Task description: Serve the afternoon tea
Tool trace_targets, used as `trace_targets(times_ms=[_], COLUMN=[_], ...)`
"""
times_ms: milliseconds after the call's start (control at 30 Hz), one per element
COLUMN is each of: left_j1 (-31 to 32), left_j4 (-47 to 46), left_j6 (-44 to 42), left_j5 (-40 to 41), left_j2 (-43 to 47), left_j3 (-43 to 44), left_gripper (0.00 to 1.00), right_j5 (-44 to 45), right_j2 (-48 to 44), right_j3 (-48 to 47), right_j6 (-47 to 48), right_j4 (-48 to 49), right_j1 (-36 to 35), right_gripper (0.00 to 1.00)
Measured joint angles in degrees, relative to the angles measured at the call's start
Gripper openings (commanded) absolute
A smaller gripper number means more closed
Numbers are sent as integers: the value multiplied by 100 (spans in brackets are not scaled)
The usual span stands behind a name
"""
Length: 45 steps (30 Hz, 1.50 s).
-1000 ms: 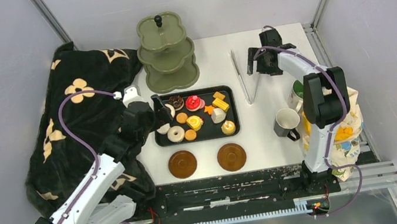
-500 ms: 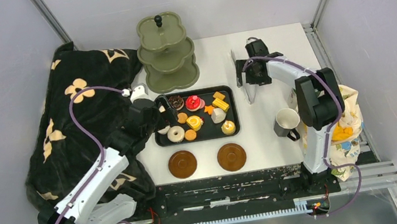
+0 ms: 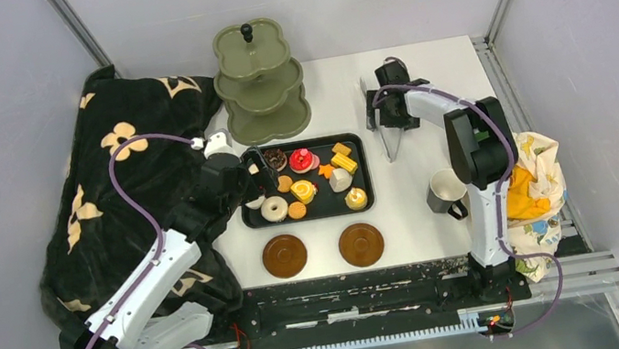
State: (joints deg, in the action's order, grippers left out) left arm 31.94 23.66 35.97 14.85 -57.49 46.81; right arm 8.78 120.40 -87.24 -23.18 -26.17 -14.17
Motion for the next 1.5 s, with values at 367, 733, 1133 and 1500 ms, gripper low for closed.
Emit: trace_targets(times_ms=[367,733,1133,1500], left_j1=[0,2,2,0], left_j4=[-4,-7,4,31], left_j6=[0,0,0,-92], left_j5=[2,4,4,0], left_j2=[11,81,101,-39], left_j3=[0,-39,-39,-37], left_gripper=[99,99,99,99], right_j5=[505,660,1084,684], right_j2=[376,402,404,492], right_j3=[-490,-487,-402,-787], right_j6=[-361,-540,-835,-588], right_j4=[-37,33,133,-356], right_j1=[-90,-186,-367,-391], right_gripper=[82,98,96,6])
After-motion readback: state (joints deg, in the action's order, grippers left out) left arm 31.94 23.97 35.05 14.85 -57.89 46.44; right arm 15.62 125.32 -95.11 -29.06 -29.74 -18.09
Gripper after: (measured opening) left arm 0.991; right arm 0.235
